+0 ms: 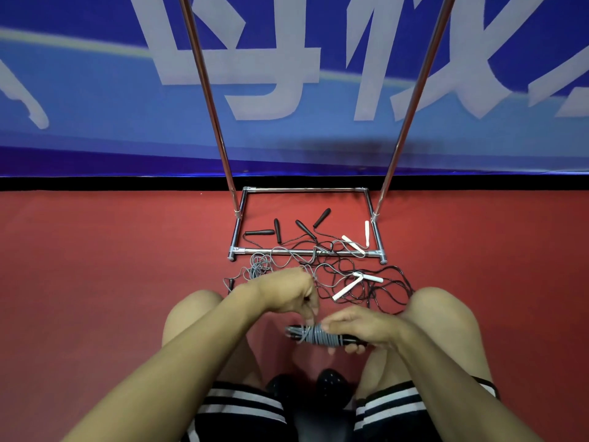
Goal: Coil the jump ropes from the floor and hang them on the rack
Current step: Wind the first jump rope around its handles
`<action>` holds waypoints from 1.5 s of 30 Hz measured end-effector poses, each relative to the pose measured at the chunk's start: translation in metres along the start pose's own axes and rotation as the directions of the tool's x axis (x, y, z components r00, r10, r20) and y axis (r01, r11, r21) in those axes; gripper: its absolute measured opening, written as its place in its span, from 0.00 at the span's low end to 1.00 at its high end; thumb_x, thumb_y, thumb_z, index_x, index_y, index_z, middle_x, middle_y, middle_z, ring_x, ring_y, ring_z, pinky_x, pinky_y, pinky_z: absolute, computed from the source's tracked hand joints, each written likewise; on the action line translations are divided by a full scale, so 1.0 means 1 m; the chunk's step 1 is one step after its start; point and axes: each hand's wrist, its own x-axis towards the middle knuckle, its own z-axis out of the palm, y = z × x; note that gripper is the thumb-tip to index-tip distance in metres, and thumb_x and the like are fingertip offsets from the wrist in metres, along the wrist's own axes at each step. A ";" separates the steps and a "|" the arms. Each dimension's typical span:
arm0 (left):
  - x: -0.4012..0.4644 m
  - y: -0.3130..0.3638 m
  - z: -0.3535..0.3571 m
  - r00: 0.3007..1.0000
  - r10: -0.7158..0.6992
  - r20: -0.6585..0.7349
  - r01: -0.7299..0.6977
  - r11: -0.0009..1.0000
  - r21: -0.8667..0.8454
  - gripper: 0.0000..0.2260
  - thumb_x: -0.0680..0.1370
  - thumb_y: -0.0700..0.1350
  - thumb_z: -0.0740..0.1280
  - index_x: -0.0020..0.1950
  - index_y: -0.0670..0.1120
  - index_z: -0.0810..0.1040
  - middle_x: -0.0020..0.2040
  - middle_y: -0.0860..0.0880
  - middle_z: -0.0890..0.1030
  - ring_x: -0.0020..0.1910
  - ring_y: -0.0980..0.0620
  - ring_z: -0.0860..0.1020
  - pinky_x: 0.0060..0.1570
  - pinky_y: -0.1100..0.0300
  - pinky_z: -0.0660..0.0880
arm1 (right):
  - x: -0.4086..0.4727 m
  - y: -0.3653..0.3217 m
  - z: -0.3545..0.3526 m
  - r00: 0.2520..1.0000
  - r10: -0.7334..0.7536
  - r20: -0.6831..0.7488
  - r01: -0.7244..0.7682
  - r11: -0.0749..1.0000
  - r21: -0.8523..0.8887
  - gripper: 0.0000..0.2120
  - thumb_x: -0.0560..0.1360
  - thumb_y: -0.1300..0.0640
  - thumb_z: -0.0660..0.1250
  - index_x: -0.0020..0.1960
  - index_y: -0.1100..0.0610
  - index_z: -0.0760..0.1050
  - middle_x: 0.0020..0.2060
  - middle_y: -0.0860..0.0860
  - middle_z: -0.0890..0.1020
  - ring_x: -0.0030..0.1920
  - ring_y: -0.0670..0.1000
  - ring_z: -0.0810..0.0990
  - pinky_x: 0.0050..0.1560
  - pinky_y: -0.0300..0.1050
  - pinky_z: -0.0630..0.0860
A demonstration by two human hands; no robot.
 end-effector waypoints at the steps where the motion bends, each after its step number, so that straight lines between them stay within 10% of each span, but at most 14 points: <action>1: 0.000 0.003 -0.003 0.998 -0.046 0.047 0.051 0.992 -0.112 0.05 0.71 0.43 0.79 0.47 0.46 0.88 0.39 0.51 0.86 0.32 0.61 0.76 0.40 0.66 0.69 | -0.005 -0.002 0.000 0.999 -0.011 0.051 0.009 0.999 0.032 0.13 0.82 0.47 0.66 0.60 0.52 0.83 0.46 0.59 0.85 0.29 0.45 0.71 0.25 0.34 0.66; 9: -0.017 -0.007 -0.020 0.994 -0.085 -0.064 0.008 0.659 -0.752 0.05 0.76 0.37 0.74 0.47 0.45 0.88 0.44 0.38 0.85 0.41 0.46 0.79 0.49 0.56 0.77 | -0.022 -0.017 0.002 0.944 -0.305 0.123 0.209 0.846 0.490 0.22 0.77 0.44 0.69 0.59 0.61 0.81 0.41 0.60 0.81 0.25 0.45 0.69 0.27 0.42 0.56; 17: 0.000 0.005 0.046 0.917 -0.299 -0.265 -0.234 0.137 -0.963 0.07 0.83 0.37 0.62 0.52 0.37 0.80 0.28 0.51 0.75 0.24 0.60 0.65 0.26 0.67 0.57 | -0.010 -0.013 0.006 0.902 -0.373 -0.216 0.419 0.640 0.644 0.34 0.72 0.44 0.78 0.65 0.66 0.73 0.41 0.61 0.78 0.25 0.45 0.66 0.24 0.35 0.63; 26: 0.005 0.009 0.069 0.723 -0.614 -0.315 -0.156 0.299 -0.941 0.13 0.81 0.47 0.70 0.41 0.41 0.84 0.30 0.50 0.80 0.21 0.56 0.65 0.22 0.65 0.59 | 0.000 -0.016 0.013 0.871 -0.254 -0.421 0.473 0.668 0.574 0.20 0.80 0.52 0.66 0.70 0.56 0.74 0.40 0.58 0.77 0.26 0.45 0.63 0.24 0.35 0.60; 34: 0.007 -0.005 0.083 0.717 -0.637 -0.284 -0.135 0.273 -0.952 0.13 0.82 0.46 0.69 0.46 0.37 0.85 0.34 0.48 0.81 0.26 0.55 0.61 0.28 0.60 0.56 | 0.005 -0.013 0.003 0.854 -0.170 -0.492 0.475 0.640 0.604 0.15 0.80 0.50 0.65 0.63 0.57 0.77 0.42 0.57 0.78 0.27 0.45 0.64 0.25 0.35 0.60; 41: 0.009 -0.011 0.093 0.622 -0.606 -0.496 -0.089 0.575 -0.814 0.04 0.79 0.43 0.72 0.47 0.48 0.87 0.41 0.52 0.87 0.42 0.56 0.85 0.54 0.54 0.80 | 0.010 -0.012 0.002 0.903 -0.021 -0.429 0.328 0.679 0.657 0.23 0.85 0.43 0.56 0.63 0.62 0.77 0.41 0.57 0.80 0.29 0.47 0.69 0.27 0.39 0.65; 45: 0.006 -0.010 0.095 0.549 -0.480 -0.684 0.126 0.857 -0.500 0.08 0.79 0.49 0.72 0.56 0.49 0.87 0.46 0.51 0.86 0.46 0.51 0.83 0.50 0.55 0.78 | 0.012 -0.011 0.007 0.911 -0.022 -0.412 0.298 0.726 0.620 0.19 0.83 0.50 0.61 0.64 0.64 0.76 0.43 0.57 0.82 0.34 0.49 0.74 0.32 0.41 0.71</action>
